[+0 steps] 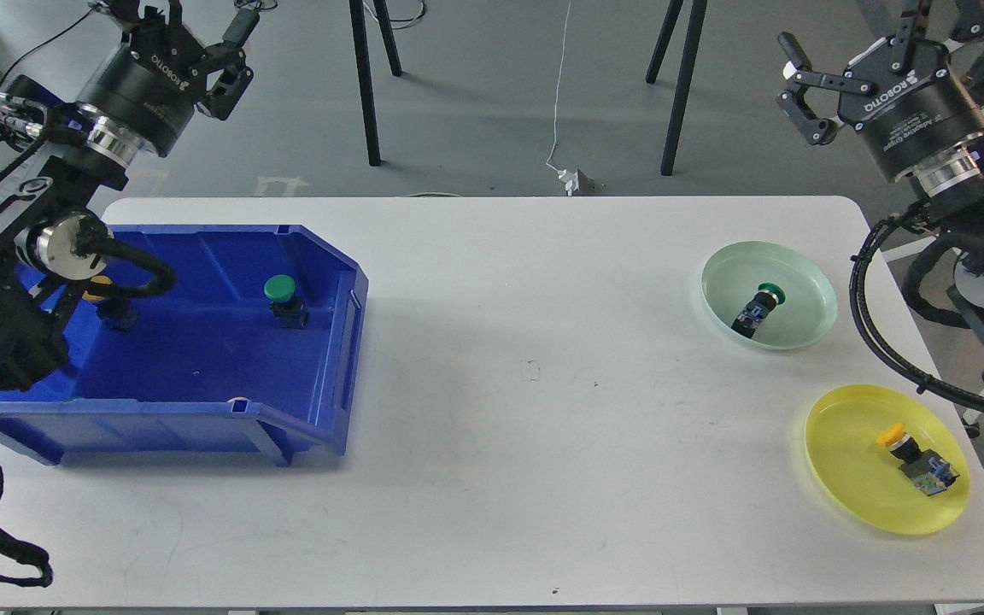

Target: Pass button and place on color plate

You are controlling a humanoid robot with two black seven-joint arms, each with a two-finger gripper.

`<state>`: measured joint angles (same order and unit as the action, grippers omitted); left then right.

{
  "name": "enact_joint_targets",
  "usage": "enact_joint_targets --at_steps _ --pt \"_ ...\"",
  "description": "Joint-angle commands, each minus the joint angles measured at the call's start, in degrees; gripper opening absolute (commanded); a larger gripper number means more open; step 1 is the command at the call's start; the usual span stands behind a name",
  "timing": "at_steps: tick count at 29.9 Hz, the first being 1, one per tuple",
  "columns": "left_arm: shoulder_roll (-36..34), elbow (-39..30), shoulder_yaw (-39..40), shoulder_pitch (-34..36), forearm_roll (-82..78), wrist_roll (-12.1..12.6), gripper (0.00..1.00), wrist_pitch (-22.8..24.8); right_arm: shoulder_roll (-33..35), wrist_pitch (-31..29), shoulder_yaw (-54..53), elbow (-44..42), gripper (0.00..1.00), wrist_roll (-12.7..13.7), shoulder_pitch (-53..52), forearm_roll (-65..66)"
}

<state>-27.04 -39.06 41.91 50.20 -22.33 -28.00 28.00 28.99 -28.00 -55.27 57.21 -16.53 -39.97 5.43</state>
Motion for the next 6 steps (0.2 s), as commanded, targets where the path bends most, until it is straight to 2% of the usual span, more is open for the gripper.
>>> enact_joint_targets --at_steps 1,6 --pt "-0.38 0.04 0.1 -0.54 0.62 0.0 0.87 0.0 -0.25 0.0 -0.45 -0.08 0.99 -0.08 1.12 -0.15" --pt "-0.38 -0.14 0.1 -0.63 0.62 0.0 0.87 0.0 -0.16 0.0 -2.55 0.0 0.99 -0.08 3.58 -0.24"
